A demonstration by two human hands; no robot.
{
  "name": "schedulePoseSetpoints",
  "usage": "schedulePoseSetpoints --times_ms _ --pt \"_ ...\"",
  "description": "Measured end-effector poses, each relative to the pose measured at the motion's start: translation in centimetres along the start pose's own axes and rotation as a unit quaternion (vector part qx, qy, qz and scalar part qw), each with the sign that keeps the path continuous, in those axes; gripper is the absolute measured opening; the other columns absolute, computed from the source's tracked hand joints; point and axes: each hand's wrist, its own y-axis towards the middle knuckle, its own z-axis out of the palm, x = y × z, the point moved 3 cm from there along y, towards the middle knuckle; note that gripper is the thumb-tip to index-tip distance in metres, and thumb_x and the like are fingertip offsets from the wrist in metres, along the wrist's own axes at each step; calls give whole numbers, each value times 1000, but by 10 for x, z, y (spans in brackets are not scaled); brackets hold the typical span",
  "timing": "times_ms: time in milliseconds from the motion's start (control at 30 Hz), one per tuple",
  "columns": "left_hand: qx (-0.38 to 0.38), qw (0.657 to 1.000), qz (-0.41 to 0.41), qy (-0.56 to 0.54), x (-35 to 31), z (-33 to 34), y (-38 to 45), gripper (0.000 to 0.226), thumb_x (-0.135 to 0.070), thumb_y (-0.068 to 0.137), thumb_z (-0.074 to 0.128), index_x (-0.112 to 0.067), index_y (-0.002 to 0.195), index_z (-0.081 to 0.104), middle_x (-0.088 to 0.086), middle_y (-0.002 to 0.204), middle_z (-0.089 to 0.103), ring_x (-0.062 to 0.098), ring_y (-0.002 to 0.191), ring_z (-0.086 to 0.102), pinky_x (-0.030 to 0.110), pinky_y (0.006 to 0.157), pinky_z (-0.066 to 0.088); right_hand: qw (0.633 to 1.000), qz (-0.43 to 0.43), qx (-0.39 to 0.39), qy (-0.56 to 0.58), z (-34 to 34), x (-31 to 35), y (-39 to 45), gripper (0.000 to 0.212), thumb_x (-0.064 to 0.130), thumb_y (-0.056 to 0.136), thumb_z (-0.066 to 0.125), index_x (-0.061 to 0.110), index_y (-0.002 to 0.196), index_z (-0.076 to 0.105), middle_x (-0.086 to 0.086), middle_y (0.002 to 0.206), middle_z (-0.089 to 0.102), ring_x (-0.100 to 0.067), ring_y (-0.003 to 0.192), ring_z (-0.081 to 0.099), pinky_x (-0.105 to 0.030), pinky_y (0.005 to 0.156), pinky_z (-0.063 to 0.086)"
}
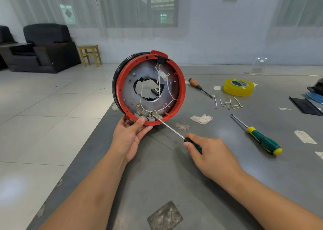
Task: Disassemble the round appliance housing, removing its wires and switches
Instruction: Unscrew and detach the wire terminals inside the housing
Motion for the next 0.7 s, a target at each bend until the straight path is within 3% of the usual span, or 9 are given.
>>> schedulePoseSetpoints --times_ms 167,367,467,567,700 --pt "6 1000 -2 2 0 0 2 50 7 96 67 -3 142 52 23 130 70 38 108 75 48 89 64 1000 -9 18 14 -8 -12 5 24 52 101 44 36 105 61 4 65 58 -18 64 53 -34 57 48" --pt "34 999 -15 27 1 -1 5 47 7 95 67 -5 139 57 22 136 68 38 115 73 49 92 62 997 -7 68 42 -19 -34 18 23 49 99 52 34 107 68 2 71 64 -13 65 53 -28 57 45" --pt "52 998 -21 41 1 -3 7 48 5 94 69 -6 139 58 20 133 70 38 112 74 46 88 64 977 54 128 163 -19 -42 21 15 46 98 57 43 103 72 1 65 66 -10 46 50 -22 43 43" --pt "57 997 -27 41 2 -4 9 54 4 90 73 -8 140 58 16 127 74 37 111 75 44 83 65 953 100 157 238 -20 -47 22 15 39 99 62 42 103 76 0 62 64 -15 43 50 -24 39 43" --pt "63 997 -28 36 2 -4 9 64 -2 80 80 -9 140 58 15 125 75 37 111 75 42 81 65 945 101 165 263 -19 -49 23 16 37 99 62 40 106 76 -1 64 64 -16 43 51 -24 39 41"
